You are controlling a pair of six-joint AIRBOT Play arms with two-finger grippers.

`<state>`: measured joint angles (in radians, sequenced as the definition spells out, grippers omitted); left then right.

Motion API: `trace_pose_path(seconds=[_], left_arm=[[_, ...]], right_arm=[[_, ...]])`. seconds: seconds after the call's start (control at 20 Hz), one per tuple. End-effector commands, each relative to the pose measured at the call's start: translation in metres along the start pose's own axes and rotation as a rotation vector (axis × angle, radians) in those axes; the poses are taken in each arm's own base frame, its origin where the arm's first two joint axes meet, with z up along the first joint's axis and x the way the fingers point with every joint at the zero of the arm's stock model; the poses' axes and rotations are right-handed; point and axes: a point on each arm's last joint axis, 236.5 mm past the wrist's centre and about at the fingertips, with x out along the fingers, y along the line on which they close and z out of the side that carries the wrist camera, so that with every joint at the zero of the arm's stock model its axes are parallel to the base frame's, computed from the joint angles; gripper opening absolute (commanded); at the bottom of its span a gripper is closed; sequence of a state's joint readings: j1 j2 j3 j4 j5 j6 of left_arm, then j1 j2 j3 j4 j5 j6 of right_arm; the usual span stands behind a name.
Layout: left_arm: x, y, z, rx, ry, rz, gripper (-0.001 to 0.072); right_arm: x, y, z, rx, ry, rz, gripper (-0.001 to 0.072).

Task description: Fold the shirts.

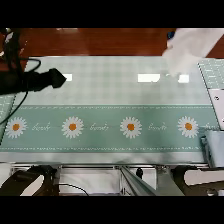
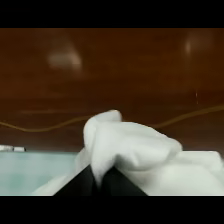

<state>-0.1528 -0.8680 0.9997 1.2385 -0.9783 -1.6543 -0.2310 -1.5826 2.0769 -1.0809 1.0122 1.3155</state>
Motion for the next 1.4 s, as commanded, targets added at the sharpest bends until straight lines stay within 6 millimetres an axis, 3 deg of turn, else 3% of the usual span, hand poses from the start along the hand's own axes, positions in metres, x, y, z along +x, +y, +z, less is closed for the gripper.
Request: trace_pose_path(seconds=[0.0, 0.15, 0.25, 0.4, 0.55, 0.65, 0.85, 1.05, 1.1, 1.2, 1.25, 1.3, 1.35], left_arm=[[-0.026, -0.024, -0.053, -0.002, 0.005, -0.076, 0.0701], [-0.035, -0.029, -0.066, -0.014, -0.065, -0.115, 0.0701], [-0.040, -0.029, -0.066, -0.009, -0.088, -0.117, 0.0701], [-0.041, -0.029, -0.061, -0.010, -0.110, -0.119, 0.0701], [-0.041, -0.028, -0.061, -0.044, -0.105, -0.117, 0.0701], [-0.040, -0.022, -0.067, -0.080, -0.081, -0.094, 0.0701], [-0.039, -0.010, -0.070, -0.047, -0.068, -0.043, 0.0701], [-0.031, -0.007, -0.082, -0.050, -0.013, -0.030, 0.0701], [-0.026, -0.005, -0.087, -0.052, 0.005, -0.024, 0.0701], [-0.013, 0.003, -0.103, -0.064, 0.055, -0.006, 0.0701], [-0.005, 0.007, -0.113, -0.076, 0.086, 0.001, 0.0702], [0.001, 0.011, -0.121, -0.081, 0.116, 0.013, 0.0702], [0.005, 0.017, -0.126, -0.074, 0.140, 0.035, 0.0702]], right_arm=[[-0.089, 0.082, 0.072, -0.110, -0.235, 0.099, 0.0022], [-0.145, 0.152, 0.085, -0.160, -0.302, 0.247, 0.0022], [-0.170, 0.197, 0.074, -0.228, -0.287, 0.339, 0.0022], [-0.193, 0.252, 0.033, -0.306, -0.162, 0.483, 0.0022], [-0.193, 0.289, -0.024, -0.333, 0.034, 0.604, 0.0022], [-0.173, 0.310, -0.076, -0.279, 0.199, 0.666, 0.0022], [-0.132, 0.347, -0.213, -0.270, 0.520, 0.739, 0.0022], [-0.088, 0.363, -0.344, -0.142, 0.727, 0.696, 0.0023], [-0.079, 0.366, -0.370, -0.106, 0.774, 0.687, 0.0023], [-0.069, 0.371, -0.400, -0.055, 0.854, 0.685, 0.0023], [-0.063, 0.372, -0.405, -0.022, 0.872, 0.683, 0.0179], [-0.058, 0.367, -0.402, -0.003, 0.873, 0.675, 0.0619], [-0.054, 0.355, -0.389, 0.005, 0.865, 0.664, 0.0617]])
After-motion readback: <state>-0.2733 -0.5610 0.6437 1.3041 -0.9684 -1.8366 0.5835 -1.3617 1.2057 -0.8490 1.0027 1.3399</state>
